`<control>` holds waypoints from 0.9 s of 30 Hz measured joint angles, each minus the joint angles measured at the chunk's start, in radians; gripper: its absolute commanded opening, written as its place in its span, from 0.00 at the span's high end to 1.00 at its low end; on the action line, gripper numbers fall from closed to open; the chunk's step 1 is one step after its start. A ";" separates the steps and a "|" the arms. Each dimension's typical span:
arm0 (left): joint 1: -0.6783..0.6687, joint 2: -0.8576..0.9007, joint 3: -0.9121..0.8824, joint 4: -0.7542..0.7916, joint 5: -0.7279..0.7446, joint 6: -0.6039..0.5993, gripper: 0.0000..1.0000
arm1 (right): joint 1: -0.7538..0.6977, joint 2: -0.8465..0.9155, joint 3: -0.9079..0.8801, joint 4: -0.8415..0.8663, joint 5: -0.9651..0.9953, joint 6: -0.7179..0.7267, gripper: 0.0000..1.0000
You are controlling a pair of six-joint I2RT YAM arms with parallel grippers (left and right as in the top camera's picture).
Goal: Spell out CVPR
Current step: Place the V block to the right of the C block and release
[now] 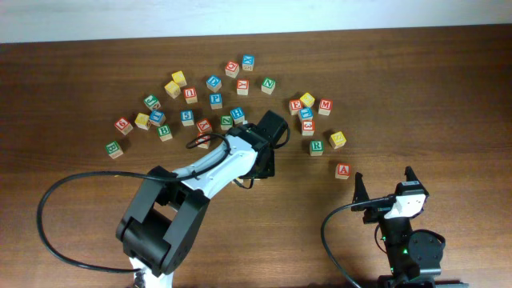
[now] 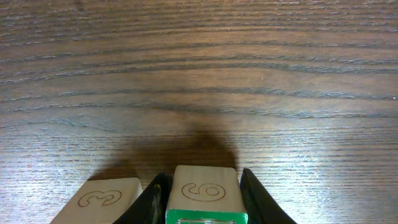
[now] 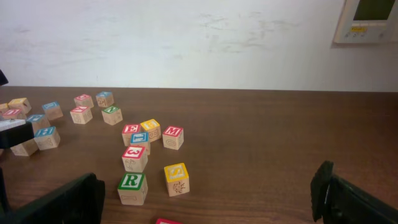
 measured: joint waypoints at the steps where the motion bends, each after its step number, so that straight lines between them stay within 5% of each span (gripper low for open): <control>1: 0.000 0.000 0.000 -0.001 0.000 0.000 0.72 | 0.000 0.000 0.000 0.000 0.000 0.000 0.02; 7: 0.000 0.000 0.000 -0.007 0.014 -0.003 0.59 | 0.000 0.000 0.000 0.000 0.000 0.000 0.02; 23: 0.000 0.000 0.002 0.101 -0.092 -0.003 0.51 | 0.000 0.000 0.000 0.000 0.000 0.000 0.02; 27: 0.019 0.000 0.143 0.050 -0.114 0.026 0.50 | 0.000 0.000 0.000 0.000 0.000 0.001 0.02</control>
